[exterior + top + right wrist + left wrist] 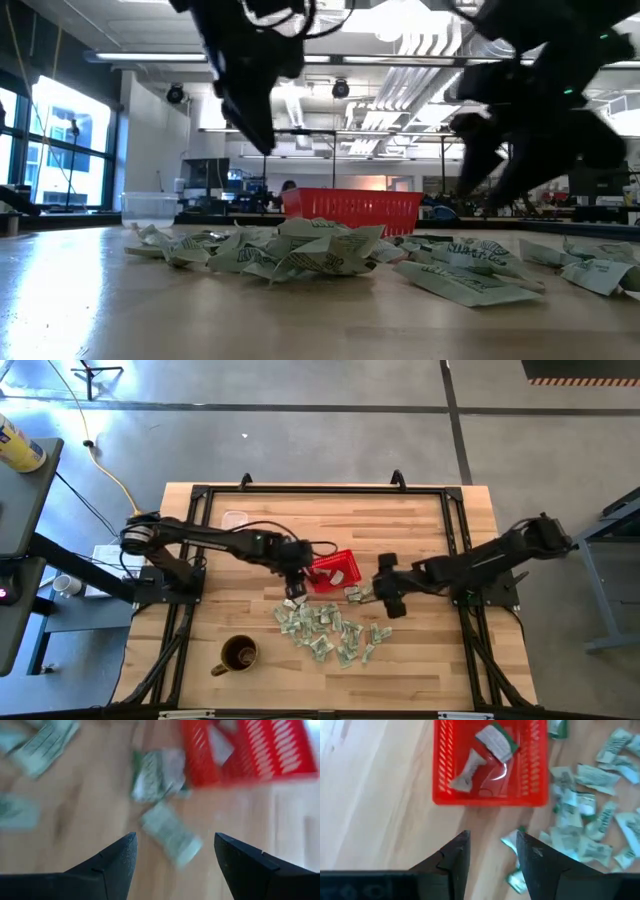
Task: Pick and place items into bin
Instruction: Put the green stevia packet into the red bin
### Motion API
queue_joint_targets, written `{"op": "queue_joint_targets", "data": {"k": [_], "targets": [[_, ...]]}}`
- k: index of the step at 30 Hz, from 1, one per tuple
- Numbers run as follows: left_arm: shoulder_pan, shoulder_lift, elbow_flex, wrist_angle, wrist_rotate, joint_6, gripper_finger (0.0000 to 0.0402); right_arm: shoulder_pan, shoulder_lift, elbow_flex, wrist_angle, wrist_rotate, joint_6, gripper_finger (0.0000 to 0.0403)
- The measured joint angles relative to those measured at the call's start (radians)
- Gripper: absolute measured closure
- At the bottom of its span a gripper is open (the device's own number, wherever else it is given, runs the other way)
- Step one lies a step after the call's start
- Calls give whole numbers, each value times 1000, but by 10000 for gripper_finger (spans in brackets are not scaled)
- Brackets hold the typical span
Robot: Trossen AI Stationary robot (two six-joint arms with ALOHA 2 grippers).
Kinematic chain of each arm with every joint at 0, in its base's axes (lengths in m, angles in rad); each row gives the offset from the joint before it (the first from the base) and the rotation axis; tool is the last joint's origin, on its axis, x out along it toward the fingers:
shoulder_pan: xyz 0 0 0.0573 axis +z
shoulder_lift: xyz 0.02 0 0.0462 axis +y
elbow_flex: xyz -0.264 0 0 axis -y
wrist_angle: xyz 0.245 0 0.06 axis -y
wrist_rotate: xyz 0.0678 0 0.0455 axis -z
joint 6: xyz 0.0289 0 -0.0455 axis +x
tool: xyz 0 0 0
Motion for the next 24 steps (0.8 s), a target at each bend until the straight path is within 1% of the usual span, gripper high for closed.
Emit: {"op": "queue_joint_targets", "data": {"k": [4, 7, 9, 12, 15, 17, 19, 21, 24], "targets": [[-69, -49, -50, -1, -74, -92, 223, -78, 85, 32, 6, -86, -40, 146], [-105, -82, -88, -9, -146, -177, 230, -118, 142, 45, 1, -117, -40, 146], [-117, -100, -113, -6, -172, -226, 231, -132, 168, 47, -5, -128, -40, 146], [-117, -128, -152, -6, -178, -273, 231, -138, 193, 50, 1, -134, -40, 146], [-115, -146, -173, 4, -178, -282, 232, -139, 203, 51, -4, -166, -36, 147], [-115, -147, -175, 3, -178, -282, 231, -139, 203, 51, -22, -171, -1, 152], [-115, -147, -175, 0, -178, -281, 232, -139, 203, 51, -48, -169, 65, 166], [-115, -147, -175, 4, -184, -281, 234, -138, 203, 51, -70, -170, 133, 191], [-115, -147, -175, 2, -209, -280, 235, -138, 202, 50, -77, -198, 243, 246]]}}
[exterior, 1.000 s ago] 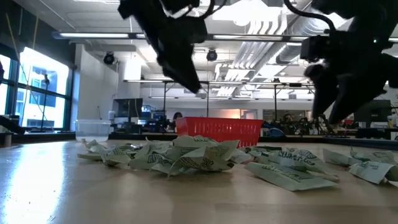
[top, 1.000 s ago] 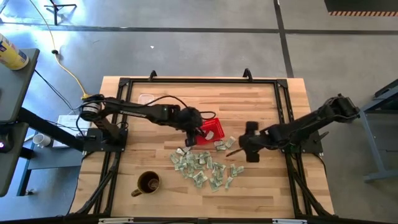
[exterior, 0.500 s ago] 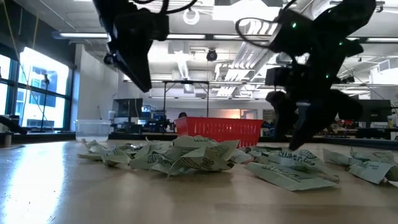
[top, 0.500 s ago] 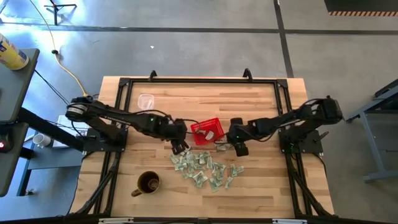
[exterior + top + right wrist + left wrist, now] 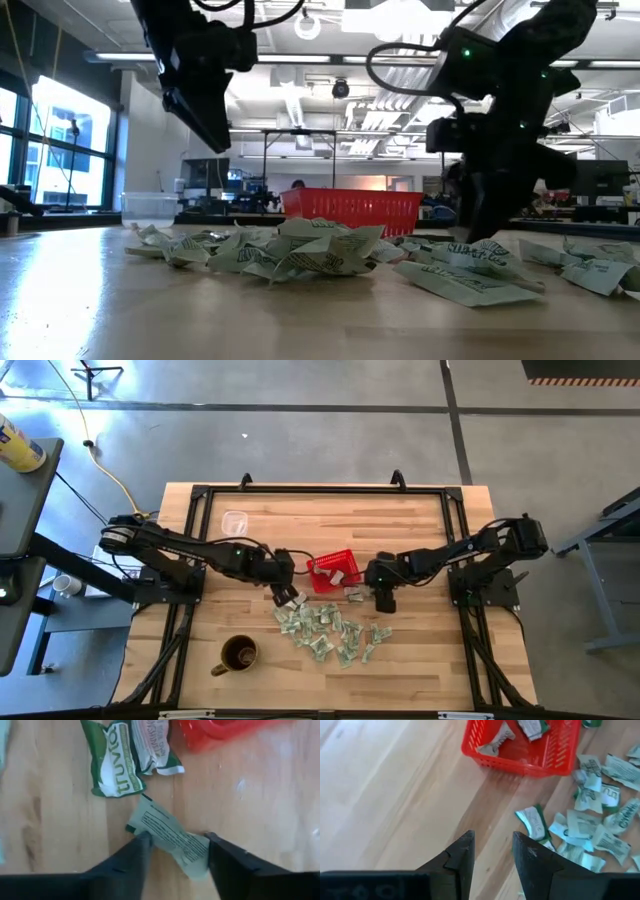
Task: Pick and place items into bin
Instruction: Put the green stevia packet into the red bin
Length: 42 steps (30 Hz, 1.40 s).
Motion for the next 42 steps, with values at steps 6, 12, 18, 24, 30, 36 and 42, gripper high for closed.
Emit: {"op": "queue_joint_targets", "data": {"k": [6, 12, 18, 24, 30, 36, 42], "targets": [[0, -15, 0, -28, -16, -32, 236, 6, -36, -4, -29, -61, 186, 385], [-15, -123, -47, -37, -1, -52, 236, -9, -198, -5, -34, -42, 262, 390], [-14, -258, -270, 170, 116, -156, 236, -67, -242, 42, 8, -22, 203, 388], [-28, -256, -428, 499, 228, -228, 236, -143, -161, 157, -36, -35, -7, 399], [-64, -232, -438, 507, 227, -228, 236, -196, 1, 358, -27, -150, -84, 394], [-74, -232, -438, 492, 225, -239, 236, -165, 207, 510, -148, -246, -100, 388], [-74, -232, -438, 449, 219, -240, 228, -114, 228, 535, -132, -175, -59, 289]]}}
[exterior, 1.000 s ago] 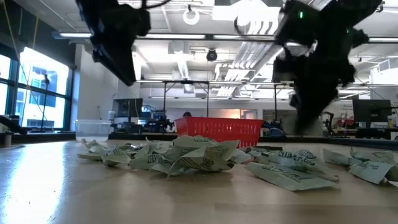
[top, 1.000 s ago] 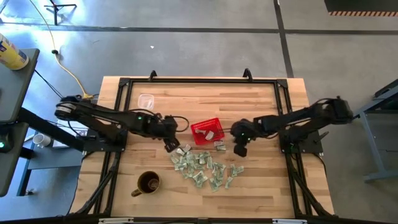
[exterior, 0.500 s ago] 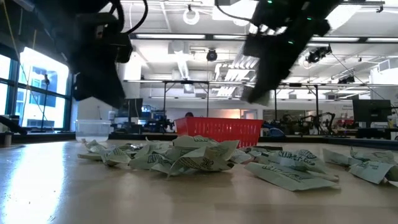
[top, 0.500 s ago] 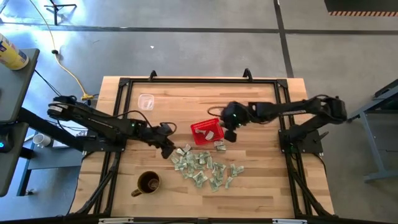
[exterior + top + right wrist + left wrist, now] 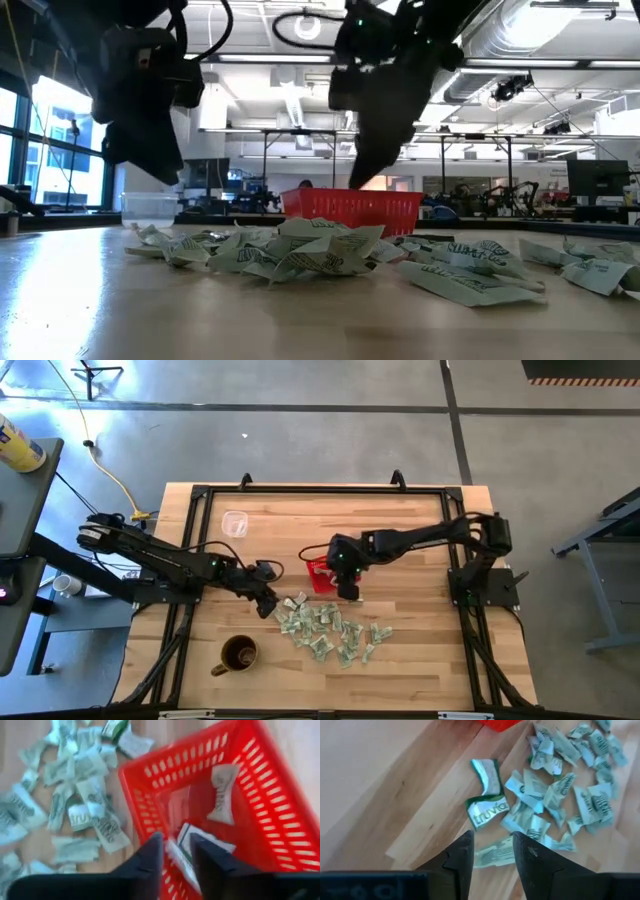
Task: Pick and place items into bin
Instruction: Put the green stevia packet into the red bin, then put the white truvia packet into the red bin
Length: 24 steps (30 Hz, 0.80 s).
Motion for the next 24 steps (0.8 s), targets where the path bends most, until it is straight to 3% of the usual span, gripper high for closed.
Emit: {"op": "queue_joint_targets", "data": {"k": [6, 10, 14, 24], "targets": [[2, 0, 0, 25, -84, 199, 184, 53, -84, 0, -76, 226, -13, 164], [3, 23, 1, 67, -94, 379, 159, 101, -136, 0, -159, 396, 19, 111], [3, 97, 1, 157, -35, 505, 152, 152, -175, -11, -261, 488, 102, 82], [45, 245, 38, 220, 2, 652, 156, 262, -222, -117, -319, 475, 342, 64]]}}
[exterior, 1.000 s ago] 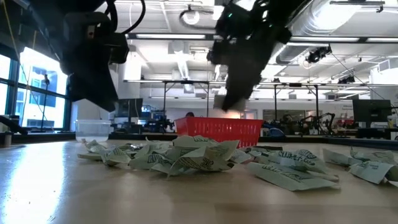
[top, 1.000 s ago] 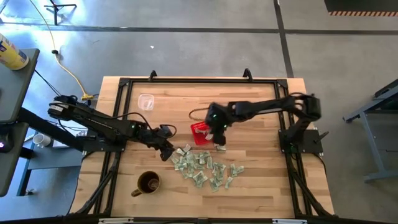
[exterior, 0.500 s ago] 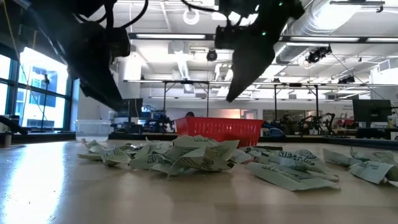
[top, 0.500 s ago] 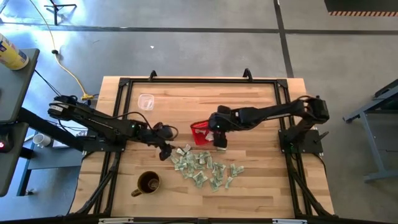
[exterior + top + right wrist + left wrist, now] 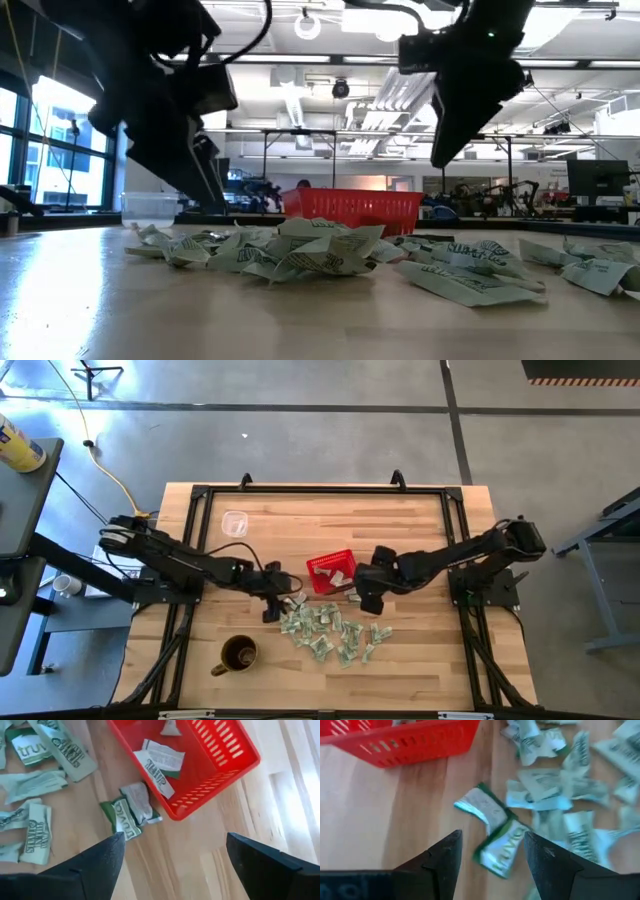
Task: Pick and place items into bin
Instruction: Put the white truvia packet into the red bin
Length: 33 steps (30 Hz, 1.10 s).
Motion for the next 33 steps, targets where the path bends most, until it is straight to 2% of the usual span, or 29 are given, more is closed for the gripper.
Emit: {"op": "queue_joint_targets", "data": {"k": [5, 10, 13, 16, 23, 25, 27, 29, 33], "targets": [[43, 62, 11, -33, 87, 82, 156, 0, -24, -30, -3, 5, 29, 64], [43, 93, 18, -36, 94, 141, 157, 0, -41, -38, -20, 30, 61, 64], [42, 94, 36, -40, 95, 151, 175, 0, -40, -39, -29, 39, 81, 67], [43, 94, 54, -34, 64, 169, 217, 0, -40, -39, -33, 40, 89, 68], [43, 94, 67, -50, 73, 228, 361, 0, -40, -39, -40, 41, 93, 74], [43, 94, 67, -75, 73, 227, 380, 0, -40, -39, -43, 44, 92, 76], [42, 94, 67, -98, 71, 226, 379, -1, -40, -39, -44, 47, 89, 77], [42, 94, 67, -101, 38, 206, 349, -3, -40, -39, -45, 48, 86, 76], [42, 94, 67, -81, -51, 174, 220, -3, -40, -39, -48, 47, 86, 76]]}}
